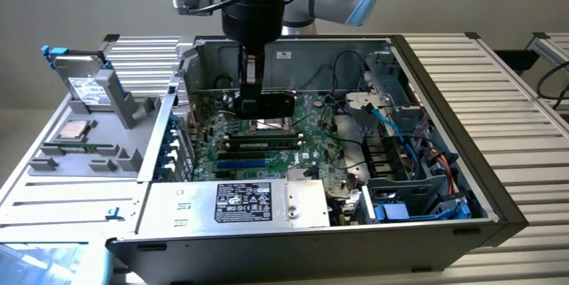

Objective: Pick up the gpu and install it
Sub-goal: 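Insert the gpu into the slot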

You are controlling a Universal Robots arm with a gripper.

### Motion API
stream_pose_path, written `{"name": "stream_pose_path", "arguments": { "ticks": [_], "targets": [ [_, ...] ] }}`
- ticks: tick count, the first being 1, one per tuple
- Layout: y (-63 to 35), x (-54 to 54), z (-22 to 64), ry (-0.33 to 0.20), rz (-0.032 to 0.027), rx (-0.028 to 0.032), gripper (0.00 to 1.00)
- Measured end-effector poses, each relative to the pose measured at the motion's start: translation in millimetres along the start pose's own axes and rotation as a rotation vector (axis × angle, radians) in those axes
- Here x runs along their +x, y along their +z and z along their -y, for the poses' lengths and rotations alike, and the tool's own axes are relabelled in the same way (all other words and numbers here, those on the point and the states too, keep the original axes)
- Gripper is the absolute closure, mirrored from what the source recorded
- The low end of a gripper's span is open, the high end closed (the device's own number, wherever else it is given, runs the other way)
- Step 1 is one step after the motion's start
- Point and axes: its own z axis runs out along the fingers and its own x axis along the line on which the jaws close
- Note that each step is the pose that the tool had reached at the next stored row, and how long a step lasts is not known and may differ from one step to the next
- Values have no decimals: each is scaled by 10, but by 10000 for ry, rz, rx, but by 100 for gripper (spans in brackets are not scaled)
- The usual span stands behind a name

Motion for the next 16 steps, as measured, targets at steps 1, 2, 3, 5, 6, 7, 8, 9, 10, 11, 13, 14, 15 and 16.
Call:
{"name": "stream_pose_path", "arguments": {
  "ticks": [1,2,3,5,6,7,8,9,10,11,13,14,15,16],
  "targets": [
    [7,8,0,-1,1,0,72],
    [18,17,1,-1,3,0,72],
    [30,27,1,-1,3,1,72],
    [59,55,2,0,1,0,72],
    [76,67,4,0,1,0,72],
    [94,80,5,0,1,0,72],
    [112,92,6,0,1,0,72],
    [132,106,7,1,0,-1,72],
    [149,118,9,1,0,-1,72],
    [167,131,10,2,1,-1,72],
    [204,148,14,5,2,-2,72],
    [222,153,15,8,2,-2,72],
    [240,157,16,12,3,-2,72],
    [258,160,17,14,1,-3,72]
  ]
}}
